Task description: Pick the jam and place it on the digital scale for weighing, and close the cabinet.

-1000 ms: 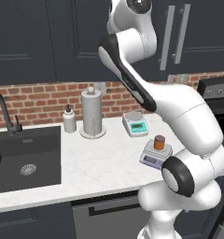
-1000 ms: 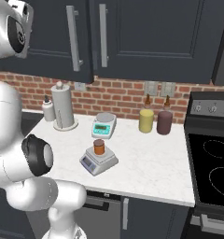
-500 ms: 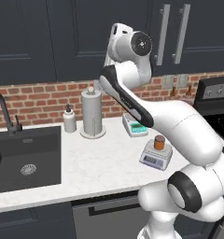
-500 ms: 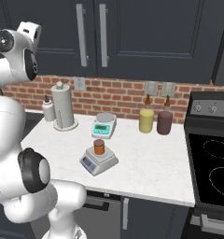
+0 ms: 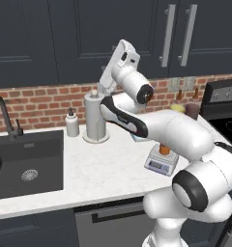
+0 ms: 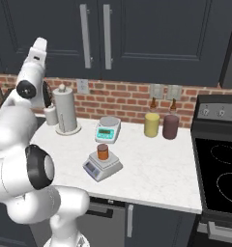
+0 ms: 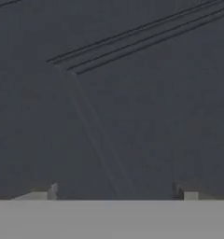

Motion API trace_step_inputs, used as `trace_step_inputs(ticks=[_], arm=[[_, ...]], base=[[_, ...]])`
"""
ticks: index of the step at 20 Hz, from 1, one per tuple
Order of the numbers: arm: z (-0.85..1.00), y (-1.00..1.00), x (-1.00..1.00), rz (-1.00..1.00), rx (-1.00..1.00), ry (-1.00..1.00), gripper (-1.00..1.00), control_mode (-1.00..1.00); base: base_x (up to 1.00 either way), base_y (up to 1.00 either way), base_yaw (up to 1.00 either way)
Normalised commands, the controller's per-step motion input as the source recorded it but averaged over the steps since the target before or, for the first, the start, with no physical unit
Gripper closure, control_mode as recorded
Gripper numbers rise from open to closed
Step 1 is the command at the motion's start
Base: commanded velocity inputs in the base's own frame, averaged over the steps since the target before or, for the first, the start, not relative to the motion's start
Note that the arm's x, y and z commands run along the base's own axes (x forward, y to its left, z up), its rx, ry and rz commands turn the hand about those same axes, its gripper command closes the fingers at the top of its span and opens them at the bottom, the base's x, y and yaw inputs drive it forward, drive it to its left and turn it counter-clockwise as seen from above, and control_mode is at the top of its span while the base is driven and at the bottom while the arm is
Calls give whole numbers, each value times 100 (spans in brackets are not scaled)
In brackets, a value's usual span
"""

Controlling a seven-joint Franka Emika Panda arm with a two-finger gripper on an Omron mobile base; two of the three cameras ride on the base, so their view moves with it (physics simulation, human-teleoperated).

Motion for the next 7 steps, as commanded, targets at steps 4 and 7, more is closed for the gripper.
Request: trace_step_inputs(ticks=[4,7], arm=[[-28,0,100,2,0,33,-100,-100],[-7,-3,99,2,0,34,-100,-100]], base=[[0,0,0],[0,0,0]])
